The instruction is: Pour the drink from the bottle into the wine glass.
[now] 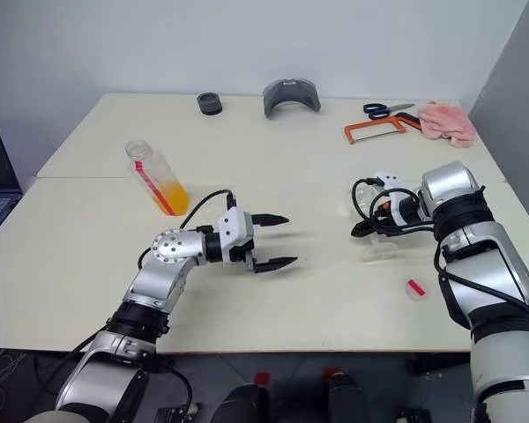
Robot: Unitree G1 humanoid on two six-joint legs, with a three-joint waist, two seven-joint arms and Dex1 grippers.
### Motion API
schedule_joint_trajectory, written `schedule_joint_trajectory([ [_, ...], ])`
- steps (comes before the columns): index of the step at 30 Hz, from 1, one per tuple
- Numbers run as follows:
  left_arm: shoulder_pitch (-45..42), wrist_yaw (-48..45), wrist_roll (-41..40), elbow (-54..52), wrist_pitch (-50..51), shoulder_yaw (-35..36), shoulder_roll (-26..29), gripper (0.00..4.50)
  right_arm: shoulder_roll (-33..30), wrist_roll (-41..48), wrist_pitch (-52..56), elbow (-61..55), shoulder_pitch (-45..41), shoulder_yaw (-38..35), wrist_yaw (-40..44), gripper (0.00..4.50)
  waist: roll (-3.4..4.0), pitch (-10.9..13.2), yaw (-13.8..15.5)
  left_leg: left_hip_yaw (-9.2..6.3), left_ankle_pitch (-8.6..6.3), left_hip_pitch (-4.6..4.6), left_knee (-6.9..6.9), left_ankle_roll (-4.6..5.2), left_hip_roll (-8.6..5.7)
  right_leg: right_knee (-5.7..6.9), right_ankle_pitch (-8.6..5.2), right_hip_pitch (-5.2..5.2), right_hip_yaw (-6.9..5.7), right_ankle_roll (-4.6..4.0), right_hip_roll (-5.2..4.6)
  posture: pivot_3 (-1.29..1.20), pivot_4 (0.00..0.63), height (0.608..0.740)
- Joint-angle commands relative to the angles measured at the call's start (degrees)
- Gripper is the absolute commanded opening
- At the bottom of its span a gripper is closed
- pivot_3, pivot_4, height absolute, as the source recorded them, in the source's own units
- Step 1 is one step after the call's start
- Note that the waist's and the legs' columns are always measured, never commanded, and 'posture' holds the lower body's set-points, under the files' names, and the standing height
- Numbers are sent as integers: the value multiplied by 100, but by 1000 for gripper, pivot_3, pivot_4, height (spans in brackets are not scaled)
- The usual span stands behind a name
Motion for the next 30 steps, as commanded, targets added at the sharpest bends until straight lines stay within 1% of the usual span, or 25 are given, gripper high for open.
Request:
schedule_joint_trajectory([
  [1, 12, 58, 21, -191, -77, -80, -39, 4500, 3, -193, -99, 76, -226, -53, 219, 1796, 0, 0, 1, 0, 0, 0, 0, 0, 0, 0, 0, 0, 0, 0, 0, 0, 150, 740],
  [5, 21, 58, 8, -201, -83, -122, -36, 4500, 41, -295, -142, 162, -253, -204, 215, 364, 0, 0, -5, -1, 0, 1, 0, 0, -1, 0, 0, -2, 2, 0, 1, 0, 150, 740],
  [6, 23, 55, 3, -206, -80, -121, -31, 4500, 51, -303, -183, 199, -290, -296, 158, 162, 0, 0, -4, -1, 0, 2, 0, 0, -1, 1, 0, -2, 2, 0, 1, 0, 150, 740],
  [9, 20, 51, -19, -201, -60, -97, -2, 4500, 97, -244, -367, 407, -506, -758, -180, 155, 1, 1, 0, -1, 0, 0, 0, 0, -1, 2, 0, -3, 4, 0, -1, 0, 150, 740],
  [12, 22, 83, -73, -210, 1, -26, 26, 4500, 180, -140, -808, 640, -664, -1410, -833, 155, 3, 2, -4, 0, 0, 0, -1, 0, -1, 4, 0, -8, 7, 0, -2, 0, 150, 740],
  [13, 21, 102, -89, -216, 16, -4, 29, 4500, 217, -102, -1043, 685, -683, -1637, -1058, 155, 3, 2, -3, 0, 0, 0, -2, 0, -1, 4, 0, -8, 6, 0, -1, 0, 150, 740],
  [16, -4, 249, -210, -262, 172, 137, 3, 4500, 406, 2, -2346, 585, -525, -2304, -1855, 155, 4, 3, -5, 2, 0, -1, -4, 0, 0, 3, 0, -8, 6, 0, -1, 0, 150, 740],
  [18, -15, 313, -263, -298, 270, 200, 8, 4500, 547, -58, -3154, 465, -262, -2508, -2263, 155, 4, 2, -7, 5, 0, 0, -4, 0, 0, 5, 0, -9, 10, 0, -1, 0, 150, 740],
  [23, 17, 320, -272, -392, 384, 247, 80, 4500, 900, -78, -4199, 128, 613, -2837, -2954, 155, 3, 2, 4, 15, 1, -3, -4, -2, 2, 4, 0, -5, 5, 0, -4, 0, 150, 740],
  [27, 36, 288, -261, -433, 424, 237, 137, 4500, 1154, 102, -4336, -371, 1319, -3124, -3227, 155, 3, 1, -2, 9, 2, 0, 1, -4, 3, 6, 1, 2, 7, 1, -6, 0, 150, 740],
  [30, 47, 253, -263, -451, 437, 236, 170, 4500, 1238, 109, -4225, -912, 1762, -3108, -3200, 155, 4, 1, -3, 5, 2, 5, 1, -3, 5, 7, 1, 3, 5, 1, -1, 0, 150, 740],
])
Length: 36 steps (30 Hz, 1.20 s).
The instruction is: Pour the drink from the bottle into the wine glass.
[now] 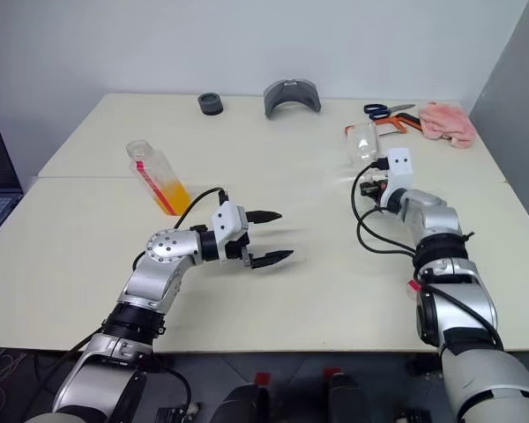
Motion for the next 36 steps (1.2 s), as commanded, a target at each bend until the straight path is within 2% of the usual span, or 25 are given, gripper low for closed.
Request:
schedule_joint_trajectory([
  [1, -12, -33, -109, -258, -30, 83, 72, 4500, 67, 41, 163, -636, 419, 31, 24, 155, 0, 0, -2, 0, 0, 0, -1, 0, 0, 0, 0, 0, 0, 0, 1, 0, 150, 740],
  [9, -17, -128, -99, -209, -62, 60, 124, 4500, -70, 126, 1063, -2345, 1570, 362, 381, 155, 1, -3, 6, -4, -1, 2, 0, 1, -1, -5, 0, 10, -8, 0, 0, 0, 150, 740],
  [15, -116, -175, -80, -126, -72, 48, 102, 4500, -111, 287, 1754, -2957, 1710, 341, 332, 155, -1, -5, 8, -4, -1, 11, -1, 2, -2, -5, 0, 18, -9, 0, 4, 0, 150, 740],
  [16, -131, -180, -84, -129, -62, 50, 97, 4500, -106, 468, 2128, -3089, 1626, 230, 327, 155, -1, -5, 8, -4, -1, 11, -1, 2, -2, -6, -1, 18, -8, 0, 4, 0, 150, 740],
  [21, -155, -252, -113, -132, -39, 47, 111, 4500, -392, 1481, 5916, -3509, 647, -410, 207, 155, 2, -3, 14, -14, -1, 10, -3, 2, 0, -6, -1, 16, -5, -1, 6, 0, 150, 740],
  [23, -172, -288, -108, -109, -53, 28, 102, 4500, -507, 1510, 6683, -3419, 336, -565, 93, 155, 5, -1, 14, -16, -1, 7, -6, 2, 0, -4, -1, 9, -3, -2, 6, 0, 150, 740],
  [27, -188, -301, -89, -115, -53, -8, 28, 4500, -613, 1534, 7013, -3246, 140, -572, -88, 155, 5, -1, 28, -13, -2, 1, -4, 3, -5, -7, -1, 7, -5, -2, 3, 0, 150, 740],
  [36, -102, -295, -53, -174, -55, -54, -52, 4500, -749, 2023, 7018, -3407, 504, -139, -261, 155, 5, -1, 18, -2, -2, -2, -3, 4, -4, -7, -1, 7, -6, -2, 2, 0, 150, 740],
])
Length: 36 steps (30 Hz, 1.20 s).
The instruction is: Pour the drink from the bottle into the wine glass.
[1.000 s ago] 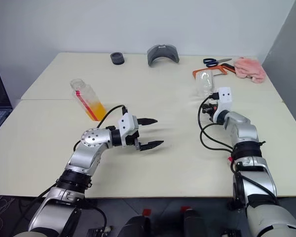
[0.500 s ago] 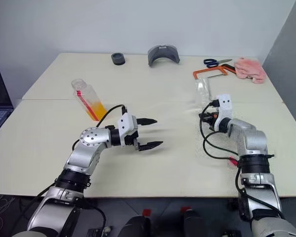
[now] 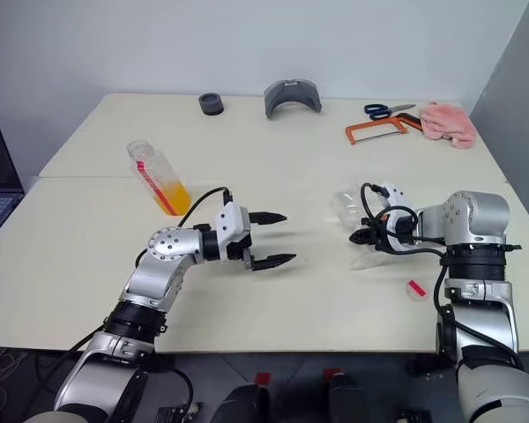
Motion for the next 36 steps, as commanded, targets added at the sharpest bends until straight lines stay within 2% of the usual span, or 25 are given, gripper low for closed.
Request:
schedule_joint_trajectory([
  [1, -32, -5, -56, -121, -54, -7, 6, 4500, -118, 286, 51, -239, 26, 21, -51, 155, 0, 0, 0, 0, 0, 0, 0, 0, 0, 1, 0, 0, 0, 0, 0, 0, 150, 740],
  [3, -34, -5, -55, -115, -53, -7, 7, 4500, -127, 340, 51, -272, 70, 47, -91, 155, 0, 0, -1, -1, 0, 0, 0, 0, 0, 0, 0, 0, 1, 0, 0, 0, 150, 740],
  [4, -37, -5, -54, -109, -55, -7, 8, 4500, -128, 361, 51, -289, 88, 58, -106, 874, 0, 0, 0, -1, 0, 0, 0, 0, 0, 0, 0, 0, 0, 0, 1, 0, 150, 740],
  [6, -37, -5, -53, -109, -57, -7, 11, 4500, -128, 411, 51, -318, 115, 74, -144, 1447, 0, 0, -1, -2, 0, 0, 0, 0, 1, 0, 0, 0, 0, 0, 1, 0, 150, 740],
  [12, -42, -5, -44, -100, -67, -10, 15, 4500, -160, 519, 51, -367, 150, 134, -221, 3549, 0, 0, 0, -1, 0, 0, 0, 0, 1, 0, 0, 0, -1, 0, 1, 0, 150, 740],
  [15, -43, 8, -33, -98, -78, -16, 8, 4500, -357, 663, 51, -312, 70, 401, -96, 4480, 0, 0, 0, -2, 0, 0, 1, 0, 1, 0, 0, 0, 0, 0, 1, 0, 150, 740],
  [20, -15, 49, -1, -114, -107, -51, -30, 4500, -717, 788, 51, -28, -269, 1005, 294, 4480, 0, 0, 0, -1, 0, -1, 2, 0, 0, -2, 0, 1, 0, 0, 0, 0, 150, 740],
  [26, 34, 111, 40, -155, -159, -94, -78, 4500, -987, 470, -358, 730, -948, 2179, 1200, 4480, 0, 0, -18, -1, 0, 2, 1, 0, 0, -4, 0, 0, 0, 0, 6, 0, 150, 740],
  [31, 146, 129, 32, -314, -180, -155, -81, 4500, -975, -19, -1062, 1480, -1401, 3093, 2139, 4480, 0, 0, -15, -1, 0, 0, 1, 0, 0, -5, 0, 0, -1, 0, 4, 0, 150, 740],
  [34, 233, 130, 23, -429, -175, -174, -65, 4500, -897, -282, -1335, 1844, -1531, 3380, 2532, 4480, 0, 0, -14, -3, 0, 0, 2, 0, 1, -5, 0, -1, -1, 0, 3, 0, 150, 740],
  [36, 283, 123, 21, -494, -174, -200, -36, 4500, -832, -443, -1478, 2060, -1601, 3469, 2728, 4084, 0, 0, -14, -5, 0, 1, 2, 0, 2, -4, 0, -1, -1, 0, 3, 0, 150, 740],
])
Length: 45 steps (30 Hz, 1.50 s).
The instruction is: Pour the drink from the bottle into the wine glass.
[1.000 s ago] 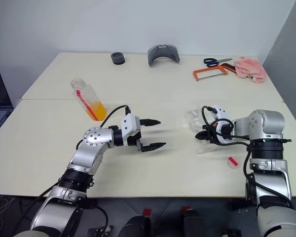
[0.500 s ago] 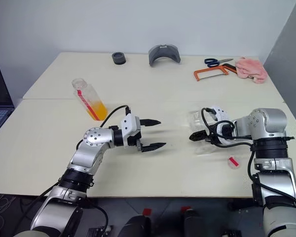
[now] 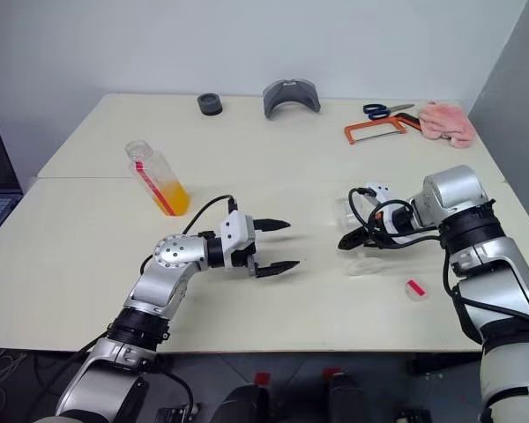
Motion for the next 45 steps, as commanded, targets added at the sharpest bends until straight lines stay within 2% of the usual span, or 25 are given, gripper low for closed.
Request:
schedule_joint_trajectory([
  [1, 60, -4, -16, -380, -72, -42, 46, 4500, 87, -272, -277, 308, -193, 154, 398, 3861, 0, 0, -4, 0, 0, 0, 0, 0, 0, 0, 0, 0, 0, 0, 0, 0, 150, 740],
  [10, 134, -17, 23, -482, -70, -91, 100, 4500, 238, -730, -466, 738, -377, 99, 871, 631, 0, 0, 0, -4, 0, 0, 0, -1, 0, 2, 0, -2, 2, 0, -1, 0, 150, 740],
  [12, 128, -32, 24, -476, -72, -91, 110, 4500, 293, -776, -493, 876, -468, -65, 814, 160, 1, 0, 0, -6, 0, 1, 0, -1, -1, 2, 0, -2, 3, 0, -1, 0, 150, 740],
  [14, 117, -55, 14, -467, -70, -84, 130, 4500, 348, -847, -638, 1052, -591, -274, 709, 165, 2, 1, 3, -6, 0, -1, 0, -1, 0, 3, 0, -4, 0, 0, -1, 0, 150, 740],
  [17, 78, -76, -90, -490, 36, -21, 150, 4500, 466, -1020, -1306, 1553, -841, -876, 107, 165, 3, 2, 1, -3, 1, -3, -1, -1, -2, 4, 0, -10, 6, 0, -3, 0, 150, 740],
  [21, 69, -46, -334, -620, 335, 166, 188, 4500, 691, -1072, -3305, 1850, -920, -1909, -965, 165, 3, 2, -2, -1, 1, -4, -3, -1, -2, 5, 0, -13, 6, 0, -2, 0, 150, 740],
  [24, 77, -21, -380, -654, 435, 240, 269, 4500, 879, -1365, -4731, 1726, -458, -2130, -1544, 165, 2, 2, -10, 6, 1, -3, -6, -1, -1, 6, 0, -16, 11, 0, -2, 0, 150, 740],
  [27, 86, -19, -402, -679, 476, 255, 314, 4500, 1033, -1532, -5320, 1643, -87, -2243, -1799, 165, 2, 2, -8, 11, 1, -4, -6, -2, 1, 6, 0, -12, 4, 0, -2, 0, 150, 740],
  [29, 98, -26, -395, -702, 496, 241, 342, 4500, 1235, -1528, -5791, 1311, 506, -2403, -2036, 165, 2, 2, -6, 13, 1, -5, -5, -3, 3, 5, 0, -11, 4, 0, -4, 0, 150, 740],
  [36, 147, -61, -395, -772, 543, 235, 418, 4500, 1526, -1488, -5790, -235, 1954, -2653, -2317, 165, 3, 0, -2, 2, 2, 0, 0, -4, 4, 8, 0, -4, 5, 0, -6, 0, 150, 740],
  [40, 174, -99, -398, -783, 564, 229, 445, 4500, 1445, -1472, -5256, -1450, 2974, -2456, -2115, 165, 3, -2, 7, 0, 2, 2, -2, -3, 3, 4, 0, 5, -4, 0, -5, 0, 150, 740],
  [45, 181, -159, -382, -775, 561, 206, 467, 4500, 1356, -1491, -4767, -2255, 3595, -2413, -2105, 165, 0, -8, 20, -2, 1, 13, -1, -2, 2, 2, 0, 18, -5, 0, -4, 0, 150, 740],
])
